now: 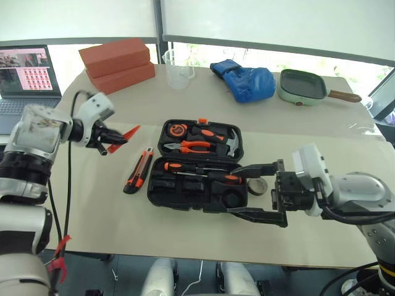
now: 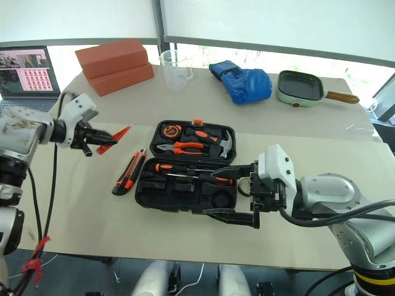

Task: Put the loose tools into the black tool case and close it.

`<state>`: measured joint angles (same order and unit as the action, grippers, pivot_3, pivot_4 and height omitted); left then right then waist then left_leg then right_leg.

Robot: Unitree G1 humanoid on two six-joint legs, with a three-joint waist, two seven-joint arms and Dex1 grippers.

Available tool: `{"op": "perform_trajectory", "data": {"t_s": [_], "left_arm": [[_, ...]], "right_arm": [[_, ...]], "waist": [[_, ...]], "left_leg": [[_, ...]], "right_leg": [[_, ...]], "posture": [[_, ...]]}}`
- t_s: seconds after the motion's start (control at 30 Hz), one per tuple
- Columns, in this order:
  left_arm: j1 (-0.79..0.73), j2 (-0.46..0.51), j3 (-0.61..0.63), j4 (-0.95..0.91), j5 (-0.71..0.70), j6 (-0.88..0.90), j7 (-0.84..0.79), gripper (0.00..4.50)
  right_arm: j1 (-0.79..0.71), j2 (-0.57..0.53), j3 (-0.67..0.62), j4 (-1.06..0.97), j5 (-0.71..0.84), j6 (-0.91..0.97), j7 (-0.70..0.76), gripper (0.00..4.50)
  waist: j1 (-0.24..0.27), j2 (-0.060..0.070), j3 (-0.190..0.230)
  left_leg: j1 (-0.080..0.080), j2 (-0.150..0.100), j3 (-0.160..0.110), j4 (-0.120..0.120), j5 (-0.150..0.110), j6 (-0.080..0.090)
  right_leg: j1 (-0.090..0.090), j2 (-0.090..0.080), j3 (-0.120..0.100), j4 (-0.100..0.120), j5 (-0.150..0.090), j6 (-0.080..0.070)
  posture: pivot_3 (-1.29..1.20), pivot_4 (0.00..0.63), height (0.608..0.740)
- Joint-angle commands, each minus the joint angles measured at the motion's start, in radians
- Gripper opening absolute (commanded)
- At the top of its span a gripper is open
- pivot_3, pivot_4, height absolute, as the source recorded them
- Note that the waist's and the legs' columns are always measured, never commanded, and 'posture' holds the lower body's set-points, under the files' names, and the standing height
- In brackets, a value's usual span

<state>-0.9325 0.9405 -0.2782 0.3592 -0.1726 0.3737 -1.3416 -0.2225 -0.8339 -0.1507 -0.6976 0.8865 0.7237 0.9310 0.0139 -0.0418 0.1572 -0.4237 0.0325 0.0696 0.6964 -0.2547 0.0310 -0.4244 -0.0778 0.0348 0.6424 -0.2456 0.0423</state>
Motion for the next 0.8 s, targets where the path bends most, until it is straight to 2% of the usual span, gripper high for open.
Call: {"op": "perform_trajectory", "data": {"t_s": [0.03,0.23,0.43,0.5,0.63,0.8], "left_arm": [[0.009,-0.005,-0.033,-0.159,-0.019,-0.07,-0.162,0.4],[0.019,-0.106,-0.124,-0.272,0.017,-0.048,-0.227,0.4],[-0.02,-0.167,-0.233,-0.207,0.163,0.027,-0.204,0.4],[-0.025,-0.179,-0.241,-0.208,0.165,0.1,-0.213,0.4],[-0.024,-0.18,-0.259,-0.206,0.188,0.119,-0.242,0.4],[-0.033,-0.226,-0.275,-0.171,0.213,0.158,-0.228,0.4]], "right_arm": [[0.011,-0.011,-0.06,-0.035,0.05,0.004,-0.035,4.5],[0.067,-0.03,-0.088,-0.065,0.076,0.003,-0.073,4.5],[0.109,-0.035,-0.111,-0.103,0.114,0.005,-0.124,4.5],[0.125,-0.036,-0.113,-0.115,0.117,0.002,-0.137,4.5],[0.148,-0.038,-0.118,-0.13,0.129,-0.004,-0.158,4.5],[0.167,-0.036,-0.114,-0.137,0.122,-0.014,-0.168,4.5]], "waist": [[-0.002,0.0,0.0],[-0.001,0.0,0.0],[-0.005,0.0,0.0],[-0.004,0.0,0.0],[-0.004,0.0,0.0],[-0.002,0.0,0.0]], "left_leg": [[0.0,0.0,0.0,0.0,0.0,0.0],[0.0,-0.001,0.0,0.001,0.0,0.0],[0.001,-0.001,-0.001,0.002,0.0,0.0],[0.0,-0.001,-0.001,0.002,0.0,0.001],[0.0,-0.001,-0.002,0.003,0.0,0.001],[0.0,-0.001,-0.002,0.004,0.0,0.001]], "right_leg": [[0.0,0.0,0.0,0.0,0.0,0.0],[0.001,0.001,0.0,0.0,0.0,0.0],[0.001,0.003,0.001,0.002,0.0,0.001],[0.001,0.003,0.001,0.002,0.0,0.001],[0.001,0.002,0.001,0.002,0.0,0.001],[0.001,0.002,0.001,0.002,0.0,0.001]], "posture": [[0.0,0.15,0.738],[0.0,0.15,0.738],[0.0,0.15,0.738],[0.0,0.15,0.738],[0.0,0.15,0.738],[0.0,0.15,0.738]]}}
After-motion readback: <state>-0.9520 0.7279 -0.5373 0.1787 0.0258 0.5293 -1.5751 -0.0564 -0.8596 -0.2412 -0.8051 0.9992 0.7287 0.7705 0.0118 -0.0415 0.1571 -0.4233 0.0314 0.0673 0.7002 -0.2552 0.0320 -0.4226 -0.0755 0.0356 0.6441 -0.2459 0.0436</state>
